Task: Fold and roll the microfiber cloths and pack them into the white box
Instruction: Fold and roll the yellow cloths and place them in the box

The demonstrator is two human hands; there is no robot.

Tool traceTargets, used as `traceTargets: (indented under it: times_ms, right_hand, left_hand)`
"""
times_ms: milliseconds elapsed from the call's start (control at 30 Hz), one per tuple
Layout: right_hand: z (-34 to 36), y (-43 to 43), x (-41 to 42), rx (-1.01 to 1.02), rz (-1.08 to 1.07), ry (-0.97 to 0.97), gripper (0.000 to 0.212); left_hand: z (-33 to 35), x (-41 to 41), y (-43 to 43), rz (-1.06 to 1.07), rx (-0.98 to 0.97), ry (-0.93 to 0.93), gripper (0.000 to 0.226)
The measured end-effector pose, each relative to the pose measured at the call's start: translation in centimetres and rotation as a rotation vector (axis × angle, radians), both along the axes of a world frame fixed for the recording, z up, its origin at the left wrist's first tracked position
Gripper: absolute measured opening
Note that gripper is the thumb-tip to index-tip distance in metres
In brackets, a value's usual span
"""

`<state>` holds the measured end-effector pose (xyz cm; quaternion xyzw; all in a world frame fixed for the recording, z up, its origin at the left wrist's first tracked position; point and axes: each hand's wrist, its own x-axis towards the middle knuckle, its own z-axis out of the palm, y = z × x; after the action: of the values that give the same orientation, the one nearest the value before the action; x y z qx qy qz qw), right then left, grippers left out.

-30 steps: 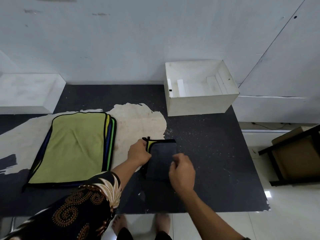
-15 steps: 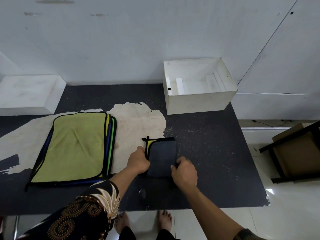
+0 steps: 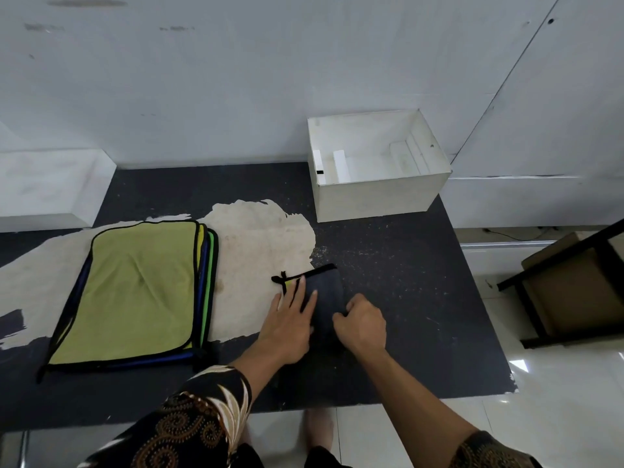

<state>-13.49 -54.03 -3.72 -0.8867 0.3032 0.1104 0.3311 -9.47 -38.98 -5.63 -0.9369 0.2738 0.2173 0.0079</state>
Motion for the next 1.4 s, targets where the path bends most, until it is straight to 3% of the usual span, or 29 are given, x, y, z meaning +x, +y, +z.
traceTargets:
  times_ms: [67, 233, 433, 533, 667, 900, 1000, 1100, 1167, 1267, 1333, 1400]
  right_hand:
    - [-0.1, -0.9, -0.6, 0.01, -0.029, 0.016, 0.02]
    - [-0.4, -1.8, -1.4, -0.018, -0.015, 0.063, 0.028]
    - [-0.3, -0.9, -1.0, -0.057, 0.024, -0.12, 0.034]
    - [-0.4, -0.8, -0.7, -0.074, 0.08, -0.102, 0.037]
    - [-1.0, -0.7, -0.5, -0.095, 0.15, 0.012, 0.035]
    - [-1.3, -1.1, -0.2, -0.089, 0.109, 0.026, 0.029]
    - [-1.2, -1.0, -0.5, -0.088, 0.103, 0.0, 0.023]
    - [-1.2, -0.6, -0.7, -0.083, 0.118, -0.05, 0.014]
    - [-1.2, -0.2, -0.9, -0.075, 0.143, -0.082, 0.014]
    - [-1.3, 0.2, -1.4, -0.076, 0.175, -0.152, 0.016]
    - [-1.5, 0.3, -1.7, -0.079, 0.188, -0.214, 0.026]
    - [-1.9, 0.2, -2.0, -0.097, 0.222, -0.235, 0.029]
  left_hand:
    - [-0.3, 0.1, 0.2, -0.035, 0.065, 0.041, 0.075]
    - [-0.2, 0.3, -0.1, -0.052, 0.146, 0.066, 0.074]
    - [-0.2, 1.0, 0.2, -0.101, 0.268, 0.126, 0.077]
    - [-0.3, 1.3, 0.2, -0.119, 0.297, 0.124, 0.076]
    - [-0.2, 1.2, 0.3, -0.138, 0.296, 0.111, 0.076]
    - [0.4, 0.1, 0.2, -0.087, 0.14, 0.04, 0.073]
    - [2.0, -0.1, -1.7, 0.051, -0.052, -0.113, 0.053]
    - [3.8, 1.4, -4.5, 0.495, -0.305, -0.069, 0.036]
    - [4.6, 3.0, -6.3, 0.77, -0.36, 0.152, 0.051]
    - [5.0, 4.9, -8.3, 0.957, -0.286, 0.425, 0.089]
    - [5.0, 5.2, -9.1, 0.985, -0.231, 0.451, 0.093]
    - [4.7, 5.3, -9.7, 0.975, -0.206, 0.407, 0.083]
